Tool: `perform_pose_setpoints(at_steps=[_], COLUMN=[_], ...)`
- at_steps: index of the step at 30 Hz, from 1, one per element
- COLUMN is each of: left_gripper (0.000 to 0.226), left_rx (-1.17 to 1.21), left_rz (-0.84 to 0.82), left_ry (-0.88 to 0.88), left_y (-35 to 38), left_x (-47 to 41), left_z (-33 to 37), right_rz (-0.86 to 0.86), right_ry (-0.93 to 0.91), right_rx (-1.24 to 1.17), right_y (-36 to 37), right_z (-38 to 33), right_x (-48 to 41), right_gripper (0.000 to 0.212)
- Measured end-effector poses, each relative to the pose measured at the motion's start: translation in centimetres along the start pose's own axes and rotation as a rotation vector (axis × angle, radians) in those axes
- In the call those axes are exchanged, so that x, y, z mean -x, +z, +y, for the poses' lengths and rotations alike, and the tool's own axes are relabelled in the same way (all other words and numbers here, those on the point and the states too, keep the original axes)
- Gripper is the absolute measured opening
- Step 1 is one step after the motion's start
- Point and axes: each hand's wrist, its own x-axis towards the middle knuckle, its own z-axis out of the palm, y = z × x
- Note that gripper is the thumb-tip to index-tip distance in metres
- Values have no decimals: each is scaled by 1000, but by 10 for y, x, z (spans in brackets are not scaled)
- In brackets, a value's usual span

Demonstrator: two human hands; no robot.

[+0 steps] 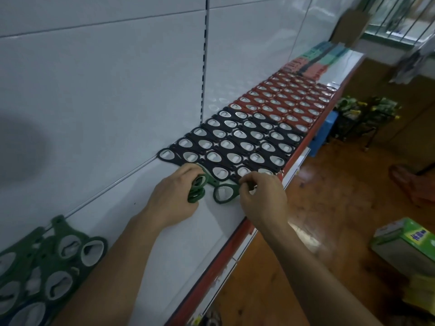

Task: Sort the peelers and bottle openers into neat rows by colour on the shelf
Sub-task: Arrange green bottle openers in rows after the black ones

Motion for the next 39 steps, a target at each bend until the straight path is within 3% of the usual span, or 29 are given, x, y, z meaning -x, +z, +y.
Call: perform_pose_setpoints(at_steps=[5,8,12,36,39], left_gripper=[60,63,66,68,63], left_rx=[-69,-110,-152,-143,41], left_rz=[-104,-146,-176,-186,-103], left_ry=[-24,-29,-40,-2,-8], left_y=[-4,-7,-7,-9,-10], left_x=[0,-2,-4,-3,-3], left_z=[4,6,10,11,6], right_rz=[-51,-131,-60,-66,-44], right_ry=[-112,-179,-133,-136,-131], right_rx=[67,136,116,142,163], right_y=[1,6,7,11,11], right_z=[-2,-3,-1,0,0], right_x=[16,23,29,20,21], right_gripper=[33,24,22,24,22])
